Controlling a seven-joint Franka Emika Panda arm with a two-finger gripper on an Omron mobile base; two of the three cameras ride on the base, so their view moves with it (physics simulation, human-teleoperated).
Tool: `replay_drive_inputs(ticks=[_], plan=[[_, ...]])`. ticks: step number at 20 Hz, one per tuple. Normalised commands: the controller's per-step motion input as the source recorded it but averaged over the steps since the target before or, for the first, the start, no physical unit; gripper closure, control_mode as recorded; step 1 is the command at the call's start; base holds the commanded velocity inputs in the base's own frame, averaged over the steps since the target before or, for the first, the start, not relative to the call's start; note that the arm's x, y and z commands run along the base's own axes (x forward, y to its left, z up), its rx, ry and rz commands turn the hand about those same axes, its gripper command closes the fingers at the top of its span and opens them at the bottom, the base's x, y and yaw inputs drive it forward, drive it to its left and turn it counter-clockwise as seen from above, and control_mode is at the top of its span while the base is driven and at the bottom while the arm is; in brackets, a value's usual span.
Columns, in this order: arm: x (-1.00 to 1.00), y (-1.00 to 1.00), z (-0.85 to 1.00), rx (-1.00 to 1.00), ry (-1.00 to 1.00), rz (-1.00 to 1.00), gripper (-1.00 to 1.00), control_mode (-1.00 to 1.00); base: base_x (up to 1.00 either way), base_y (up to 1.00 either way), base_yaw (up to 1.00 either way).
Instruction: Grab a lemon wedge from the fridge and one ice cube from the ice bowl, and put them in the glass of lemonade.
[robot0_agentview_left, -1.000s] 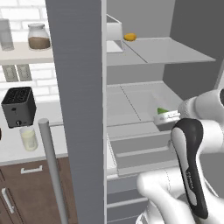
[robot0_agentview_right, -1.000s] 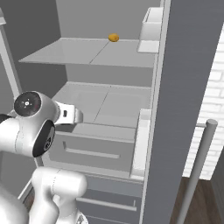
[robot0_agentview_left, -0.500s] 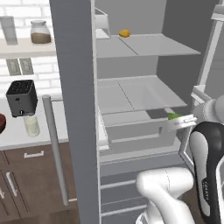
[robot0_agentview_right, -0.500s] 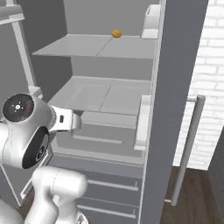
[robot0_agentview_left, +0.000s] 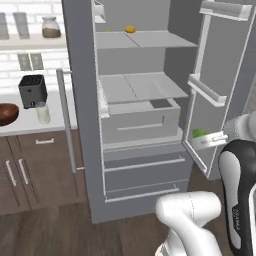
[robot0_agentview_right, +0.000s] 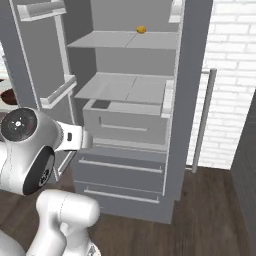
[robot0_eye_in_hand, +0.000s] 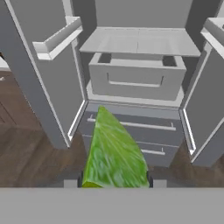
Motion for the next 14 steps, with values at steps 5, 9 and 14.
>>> replay_drive_inputs(ticks=[5,9,14], plan=[[0.00,0.00,0.00,0.00,0.00,0.00,1.00,1.00,-0.49,0.40,0.15],[0.00,0.00,0.00,0.00,0.00,0.00,1.00,1.00,-0.01,0.59,0.46],[0.00,0.00,0.00,0.00,0.00,0.00,1.00,1.00,0.09,0.81,0.53]])
